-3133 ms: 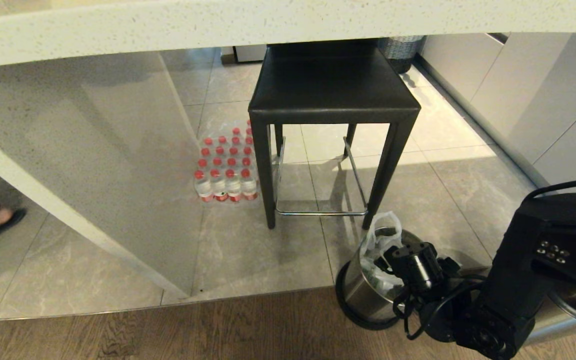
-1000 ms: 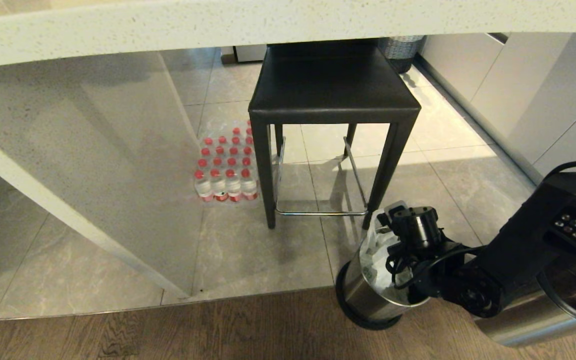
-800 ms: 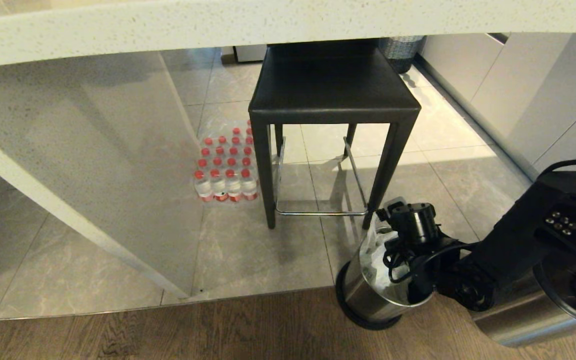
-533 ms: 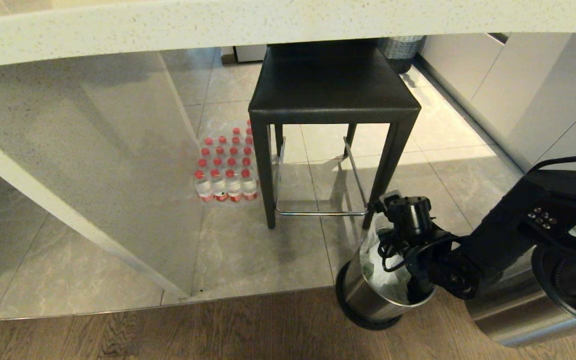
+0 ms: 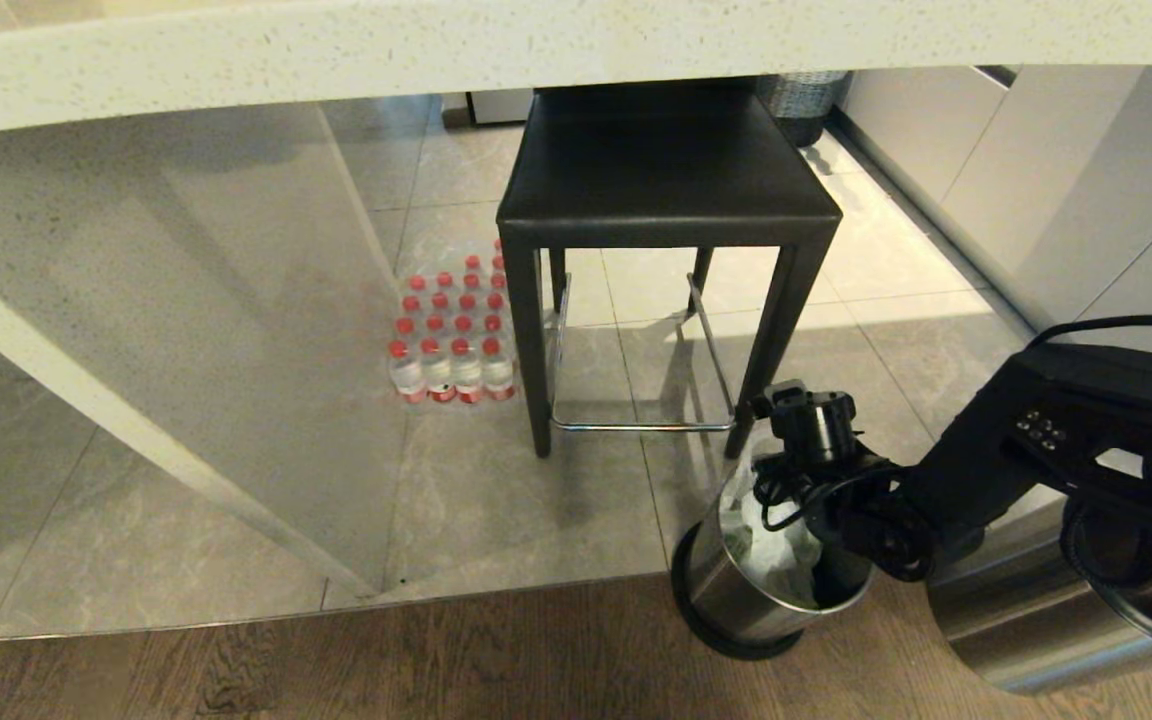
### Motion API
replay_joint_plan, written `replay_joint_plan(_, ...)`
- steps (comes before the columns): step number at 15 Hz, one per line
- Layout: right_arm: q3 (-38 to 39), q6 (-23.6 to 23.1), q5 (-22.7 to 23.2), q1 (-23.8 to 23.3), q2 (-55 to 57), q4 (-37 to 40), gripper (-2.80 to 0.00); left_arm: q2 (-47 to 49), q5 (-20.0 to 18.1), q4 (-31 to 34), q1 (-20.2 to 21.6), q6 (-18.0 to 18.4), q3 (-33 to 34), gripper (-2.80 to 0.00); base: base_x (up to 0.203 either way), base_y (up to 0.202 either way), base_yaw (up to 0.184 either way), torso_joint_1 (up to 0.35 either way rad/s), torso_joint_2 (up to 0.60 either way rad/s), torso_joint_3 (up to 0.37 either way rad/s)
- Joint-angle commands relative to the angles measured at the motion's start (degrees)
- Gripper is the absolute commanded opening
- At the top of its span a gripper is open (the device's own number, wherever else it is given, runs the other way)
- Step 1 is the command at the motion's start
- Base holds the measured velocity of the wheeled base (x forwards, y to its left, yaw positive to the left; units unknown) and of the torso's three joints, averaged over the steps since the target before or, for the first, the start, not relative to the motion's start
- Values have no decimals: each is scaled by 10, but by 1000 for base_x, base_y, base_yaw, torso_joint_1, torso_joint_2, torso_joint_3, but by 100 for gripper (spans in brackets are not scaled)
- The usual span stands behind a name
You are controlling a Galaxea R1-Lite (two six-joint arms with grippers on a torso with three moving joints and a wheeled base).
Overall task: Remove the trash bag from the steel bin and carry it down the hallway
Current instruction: Pick up the trash bag
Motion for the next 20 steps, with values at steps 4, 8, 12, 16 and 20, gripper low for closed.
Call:
replay_joint_plan(4, 2, -2, -6, 0, 3, -2, -280, 0, 0, 0, 0, 0, 0, -280, 0, 0, 0, 0, 0, 0)
replay_joint_plan(8, 6, -7, -7, 0, 1, -4, -280, 0, 0, 0, 0, 0, 0, -280, 0, 0, 0, 0, 0, 0)
replay_joint_plan(12, 2, -6, -7, 2, 11, -6, -280, 0, 0, 0, 0, 0, 0, -280, 0, 0, 0, 0, 0, 0)
replay_joint_plan(16, -1, -4, -6, 1, 16, -5, -280, 0, 0, 0, 0, 0, 0, -280, 0, 0, 0, 0, 0, 0)
replay_joint_plan(20, 3, -2, -3, 2, 15, -3, -280, 0, 0, 0, 0, 0, 0, -280, 0, 0, 0, 0, 0, 0)
